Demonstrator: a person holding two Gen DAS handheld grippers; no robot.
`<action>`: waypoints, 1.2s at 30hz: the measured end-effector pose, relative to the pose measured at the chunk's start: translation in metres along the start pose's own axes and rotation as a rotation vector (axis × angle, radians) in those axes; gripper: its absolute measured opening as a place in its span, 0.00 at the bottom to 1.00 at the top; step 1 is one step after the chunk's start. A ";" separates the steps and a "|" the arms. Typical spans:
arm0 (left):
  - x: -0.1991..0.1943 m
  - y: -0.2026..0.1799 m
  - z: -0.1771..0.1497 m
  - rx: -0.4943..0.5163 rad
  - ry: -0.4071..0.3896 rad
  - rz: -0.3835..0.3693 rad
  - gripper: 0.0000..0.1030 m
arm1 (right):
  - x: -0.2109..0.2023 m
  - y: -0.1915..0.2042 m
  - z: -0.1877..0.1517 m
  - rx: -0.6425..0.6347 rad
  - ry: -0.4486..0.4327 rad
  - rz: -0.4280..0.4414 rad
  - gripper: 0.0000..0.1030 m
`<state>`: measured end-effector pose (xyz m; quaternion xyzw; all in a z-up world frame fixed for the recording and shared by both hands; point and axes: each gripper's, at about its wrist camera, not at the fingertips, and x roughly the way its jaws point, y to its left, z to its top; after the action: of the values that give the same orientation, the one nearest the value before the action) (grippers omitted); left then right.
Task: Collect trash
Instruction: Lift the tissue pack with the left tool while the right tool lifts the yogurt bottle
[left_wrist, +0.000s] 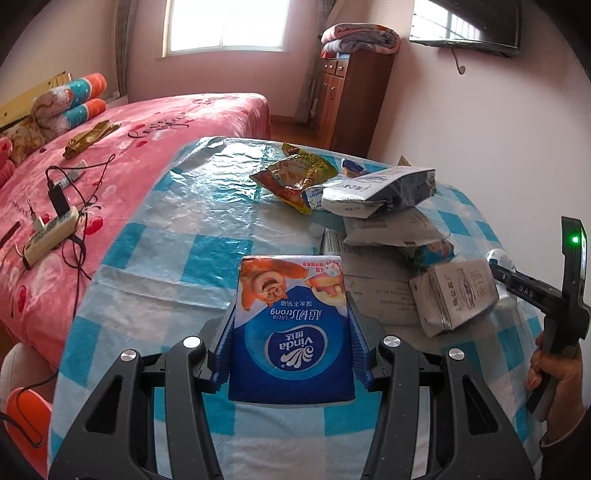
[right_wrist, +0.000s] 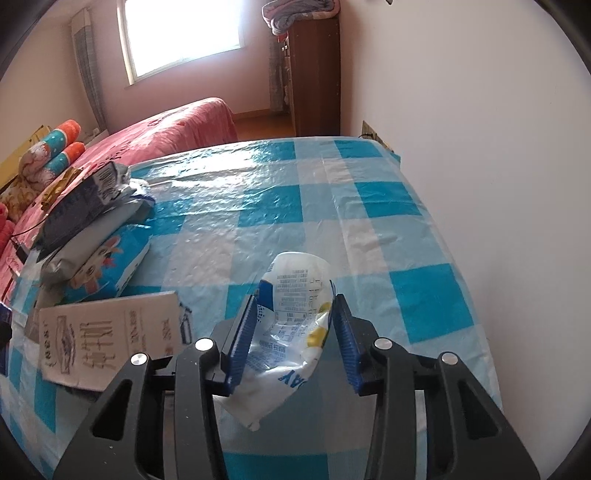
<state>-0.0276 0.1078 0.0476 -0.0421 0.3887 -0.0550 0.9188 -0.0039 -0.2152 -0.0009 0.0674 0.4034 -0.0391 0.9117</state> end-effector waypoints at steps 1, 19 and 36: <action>-0.003 0.001 -0.002 0.005 -0.001 -0.002 0.51 | -0.001 -0.001 -0.002 0.004 0.001 0.009 0.42; -0.035 -0.003 -0.041 0.067 0.011 -0.043 0.52 | -0.047 0.010 -0.059 -0.053 0.094 0.275 0.45; -0.063 0.002 -0.065 0.083 0.017 -0.060 0.52 | -0.055 0.038 -0.084 -0.138 0.113 0.060 0.87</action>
<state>-0.1176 0.1158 0.0474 -0.0152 0.3924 -0.0992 0.9143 -0.0976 -0.1635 -0.0127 0.0187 0.4539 0.0198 0.8907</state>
